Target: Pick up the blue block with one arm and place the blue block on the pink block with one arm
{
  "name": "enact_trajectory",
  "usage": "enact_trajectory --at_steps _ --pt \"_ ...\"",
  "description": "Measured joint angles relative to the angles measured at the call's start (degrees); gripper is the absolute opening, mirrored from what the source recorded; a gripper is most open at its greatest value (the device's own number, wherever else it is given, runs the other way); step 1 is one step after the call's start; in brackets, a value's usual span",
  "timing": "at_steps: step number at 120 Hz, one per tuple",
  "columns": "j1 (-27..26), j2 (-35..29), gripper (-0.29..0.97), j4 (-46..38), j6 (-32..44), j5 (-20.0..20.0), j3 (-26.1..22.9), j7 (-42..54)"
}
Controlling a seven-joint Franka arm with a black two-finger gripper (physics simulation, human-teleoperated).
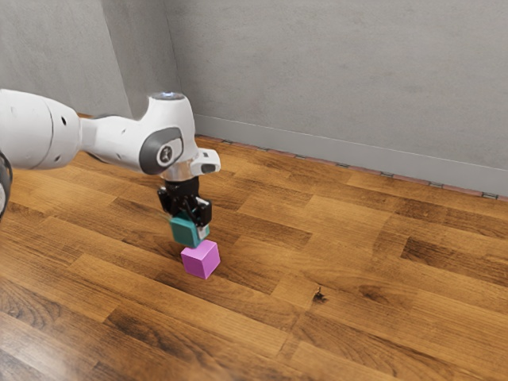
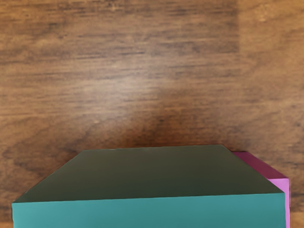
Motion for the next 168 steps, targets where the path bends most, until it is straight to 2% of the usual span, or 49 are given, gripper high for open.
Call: enact_trajectory --at_steps 56,103,168 --pt "-3.6 -0.7 0.38 -0.2 0.3 -0.1 1.7 -6.1" --pt "-4.4 -3.0 0.38 -4.8 2.4 0.0 1.7 -8.6" --pt "-5.0 -3.9 0.38 -6.1 4.7 0.6 1.6 -6.4"
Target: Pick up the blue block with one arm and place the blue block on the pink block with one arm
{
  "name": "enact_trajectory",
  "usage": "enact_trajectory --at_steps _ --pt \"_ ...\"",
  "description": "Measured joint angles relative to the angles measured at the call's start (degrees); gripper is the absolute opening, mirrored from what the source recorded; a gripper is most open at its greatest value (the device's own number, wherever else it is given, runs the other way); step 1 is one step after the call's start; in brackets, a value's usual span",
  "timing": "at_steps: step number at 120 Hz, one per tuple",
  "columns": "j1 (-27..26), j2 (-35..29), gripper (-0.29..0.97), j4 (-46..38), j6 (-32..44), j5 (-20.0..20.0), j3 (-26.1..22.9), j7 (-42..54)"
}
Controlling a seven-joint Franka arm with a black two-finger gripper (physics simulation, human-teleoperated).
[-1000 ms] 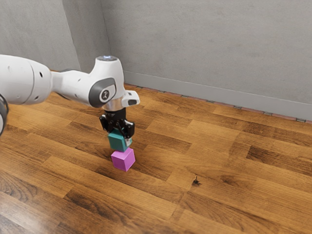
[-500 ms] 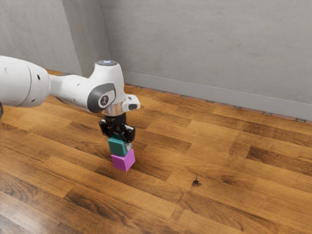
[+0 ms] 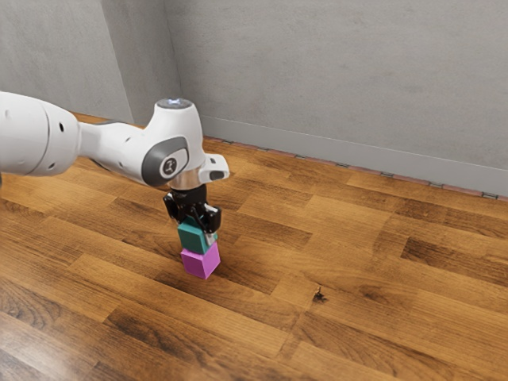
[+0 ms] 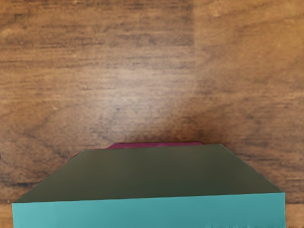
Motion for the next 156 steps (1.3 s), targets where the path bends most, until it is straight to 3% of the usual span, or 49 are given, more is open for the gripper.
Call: enact_trajectory --at_steps 69,109,156 --pt "0.2 -0.8 0.39 -2.3 1.7 -0.2 0.0 5.6" --pt "0.2 -0.6 0.6 -2.2 1.8 -0.4 0.0 7.3" --pt "0.2 -6.3 0.67 2.3 -2.2 0.8 -0.3 8.6"
